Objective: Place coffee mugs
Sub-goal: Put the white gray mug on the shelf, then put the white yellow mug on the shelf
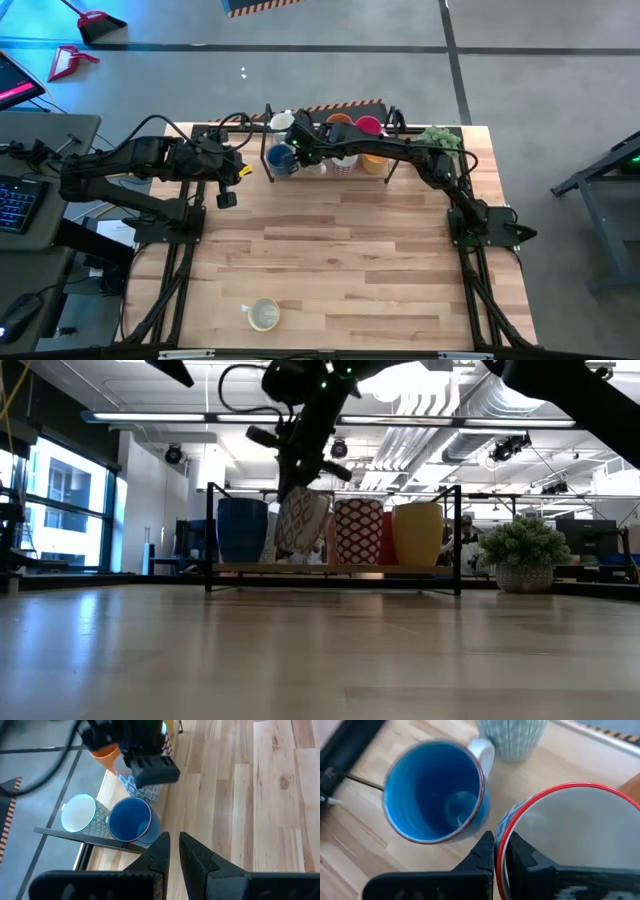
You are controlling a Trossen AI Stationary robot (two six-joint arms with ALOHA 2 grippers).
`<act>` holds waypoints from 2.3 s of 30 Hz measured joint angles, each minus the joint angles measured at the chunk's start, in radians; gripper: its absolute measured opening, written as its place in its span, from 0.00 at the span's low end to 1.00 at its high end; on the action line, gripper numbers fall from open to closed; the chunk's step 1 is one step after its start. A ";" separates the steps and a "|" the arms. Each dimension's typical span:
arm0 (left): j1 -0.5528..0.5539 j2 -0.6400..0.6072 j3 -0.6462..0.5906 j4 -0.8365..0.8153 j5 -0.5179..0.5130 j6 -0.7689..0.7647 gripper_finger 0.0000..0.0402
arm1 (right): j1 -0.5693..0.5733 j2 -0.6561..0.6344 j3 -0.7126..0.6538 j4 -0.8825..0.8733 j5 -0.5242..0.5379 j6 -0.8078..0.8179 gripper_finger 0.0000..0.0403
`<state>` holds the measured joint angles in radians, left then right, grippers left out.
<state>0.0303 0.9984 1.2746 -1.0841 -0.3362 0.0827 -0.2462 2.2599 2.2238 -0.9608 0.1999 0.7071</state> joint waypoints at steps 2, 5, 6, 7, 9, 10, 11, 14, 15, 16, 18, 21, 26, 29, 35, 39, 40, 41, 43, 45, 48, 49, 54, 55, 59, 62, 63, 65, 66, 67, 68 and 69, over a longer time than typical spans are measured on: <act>0.000 0.000 0.000 0.000 0.000 0.000 0.08 | 0.000 0.019 0.000 0.001 -0.016 0.004 0.00; 0.000 0.000 0.000 -0.002 0.000 -0.002 0.08 | 0.004 0.043 0.000 0.007 -0.021 -0.001 0.00; 0.000 0.000 0.000 -0.003 0.001 -0.004 0.08 | 0.006 0.045 0.000 0.008 -0.019 -0.006 0.00; 0.000 0.000 0.000 -0.003 0.000 -0.003 0.08 | 0.007 0.046 0.000 0.008 -0.017 -0.009 0.00; 0.000 0.000 0.000 -0.003 0.001 -0.003 0.08 | 0.005 0.046 0.001 0.008 -0.017 -0.009 0.00; 0.000 0.000 0.000 -0.003 0.001 -0.003 0.08 | 0.005 0.046 0.001 0.008 -0.017 -0.008 0.00; 0.000 0.000 0.000 -0.004 0.001 -0.002 0.08 | 0.005 0.046 0.003 0.007 -0.017 -0.008 0.00; 0.000 0.000 0.000 -0.004 0.001 -0.002 0.08 | 0.003 0.049 0.012 0.002 -0.022 -0.019 0.00; 0.000 0.000 0.000 -0.004 0.000 -0.002 0.08 | 0.002 0.049 0.013 0.002 -0.025 -0.025 0.00; 0.000 0.000 0.000 -0.004 0.000 -0.002 0.08 | 0.000 0.049 0.013 0.002 -0.028 -0.028 0.00; 0.000 0.000 0.000 -0.004 0.001 -0.002 0.08 | -0.002 0.049 0.013 0.001 -0.031 -0.030 0.00; 0.000 0.000 0.000 -0.005 0.000 -0.002 0.08 | -0.006 0.049 0.013 0.001 -0.042 -0.031 0.00; 0.000 0.000 0.000 -0.005 0.000 -0.002 0.08 | -0.009 0.049 0.014 0.001 -0.036 -0.033 0.01; 0.000 0.000 0.000 -0.005 0.000 -0.002 0.08 | -0.012 0.050 0.014 0.002 -0.035 -0.035 0.01; 0.000 0.000 0.000 -0.005 0.000 -0.001 0.08 | -0.012 0.050 0.014 0.002 -0.036 -0.053 0.01; 0.000 0.000 0.000 -0.005 0.000 -0.001 0.08 | -0.012 0.052 0.014 0.003 -0.036 -0.060 0.05; 0.000 0.000 0.000 -0.005 0.000 -0.001 0.08 | -0.012 0.052 0.014 0.003 -0.036 -0.061 0.06; 0.000 0.000 0.000 -0.005 0.000 -0.001 0.08 | -0.013 0.052 0.013 0.003 -0.036 -0.061 0.07; 0.000 0.000 0.000 -0.005 0.000 -0.001 0.08 | -0.017 0.052 0.013 0.001 -0.036 -0.061 0.09; 0.000 0.000 0.000 -0.008 0.000 -0.001 0.08 | -0.020 0.052 0.013 -0.001 -0.035 -0.061 0.11; 0.000 0.000 0.000 -0.022 0.000 -0.001 0.08 | -0.021 0.052 0.013 0.000 -0.035 -0.082 0.14; 0.000 0.000 0.000 -0.024 0.000 -0.001 0.08 | -0.021 0.052 0.013 0.000 -0.034 -0.084 0.15; 0.000 0.000 0.000 -0.023 0.000 -0.001 0.08 | -0.021 0.052 0.013 0.002 -0.036 -0.087 0.18; 0.000 0.000 0.000 -0.023 0.000 -0.001 0.08 | -0.021 0.052 0.013 0.003 -0.039 -0.087 0.19; 0.000 0.000 0.000 -0.023 0.000 -0.001 0.08 | -0.018 0.052 0.013 0.018 -0.044 -0.087 0.20; 0.000 0.000 0.000 -0.023 0.000 -0.001 0.08 | -0.017 0.052 0.030 0.023 -0.044 -0.108 0.20; 0.000 0.000 0.000 -0.023 0.000 -0.001 0.08 | -0.017 0.052 0.039 0.024 -0.043 -0.113 0.20; 0.000 0.000 0.000 -0.023 0.000 -0.001 0.08 | -0.017 0.052 0.068 0.016 -0.031 -0.119 0.20; 0.000 0.000 0.000 -0.023 0.000 -0.001 0.08 | -0.017 0.052 0.088 0.003 -0.017 -0.129 0.20; 0.000 0.000 0.000 -0.023 0.000 -0.001 0.08 | -0.017 0.052 0.110 -0.007 -0.007 -0.139 0.20; 0.000 0.000 0.000 -0.023 0.000 -0.001 0.08 | -0.017 0.051 0.130 -0.013 0.002 -0.146 0.20; 0.000 0.000 0.000 -0.023 0.000 -0.001 0.08 | -0.017 0.047 0.135 -0.013 0.013 -0.154 0.19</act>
<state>0.0300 0.9985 1.2747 -1.1071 -0.3366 0.0817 -0.2630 2.3072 2.3590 -0.9741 0.2129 0.5531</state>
